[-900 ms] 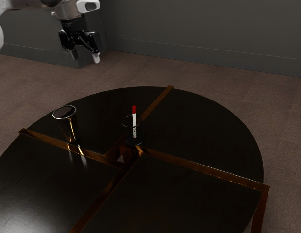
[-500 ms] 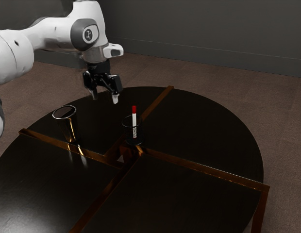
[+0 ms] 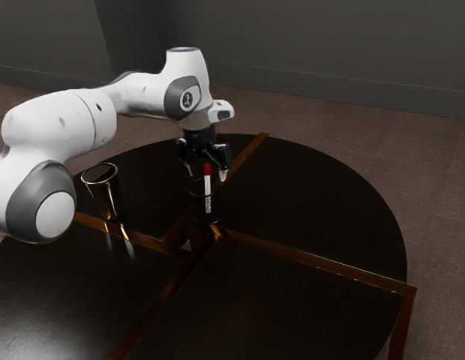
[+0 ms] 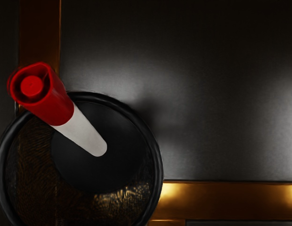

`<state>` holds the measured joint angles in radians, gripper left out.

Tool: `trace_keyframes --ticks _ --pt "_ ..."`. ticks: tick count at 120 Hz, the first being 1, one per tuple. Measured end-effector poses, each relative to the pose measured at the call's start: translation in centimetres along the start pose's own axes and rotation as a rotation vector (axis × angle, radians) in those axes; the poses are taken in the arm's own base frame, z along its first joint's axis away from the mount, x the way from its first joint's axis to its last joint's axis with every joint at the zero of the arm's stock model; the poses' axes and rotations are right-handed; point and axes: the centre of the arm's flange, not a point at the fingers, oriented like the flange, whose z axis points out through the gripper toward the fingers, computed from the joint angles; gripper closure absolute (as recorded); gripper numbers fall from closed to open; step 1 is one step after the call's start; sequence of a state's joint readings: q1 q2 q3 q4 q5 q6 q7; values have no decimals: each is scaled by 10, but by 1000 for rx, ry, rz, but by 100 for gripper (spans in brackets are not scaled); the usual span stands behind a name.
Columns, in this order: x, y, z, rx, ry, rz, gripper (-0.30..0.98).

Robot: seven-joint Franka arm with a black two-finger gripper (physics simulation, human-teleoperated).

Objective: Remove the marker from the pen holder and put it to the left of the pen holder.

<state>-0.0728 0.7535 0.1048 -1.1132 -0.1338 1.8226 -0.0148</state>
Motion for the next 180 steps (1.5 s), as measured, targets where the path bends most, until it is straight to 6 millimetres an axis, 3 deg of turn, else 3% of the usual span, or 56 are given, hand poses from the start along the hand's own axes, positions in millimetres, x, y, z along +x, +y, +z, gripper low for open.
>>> trace_keyframes --ticks 8,17,97,141,169,173,180 --pt "6 -21 15 8 -11 -63 0" --pt "19 -30 18 18 7 -104 0" --pt "47 -15 19 -22 118 -176 0" --pt "49 -23 22 -6 130 -129 1" --pt "44 -14 21 -28 114 -97 2" --pt "43 -13 22 -30 113 -94 4" --pt "43 -12 22 -32 111 -88 18"
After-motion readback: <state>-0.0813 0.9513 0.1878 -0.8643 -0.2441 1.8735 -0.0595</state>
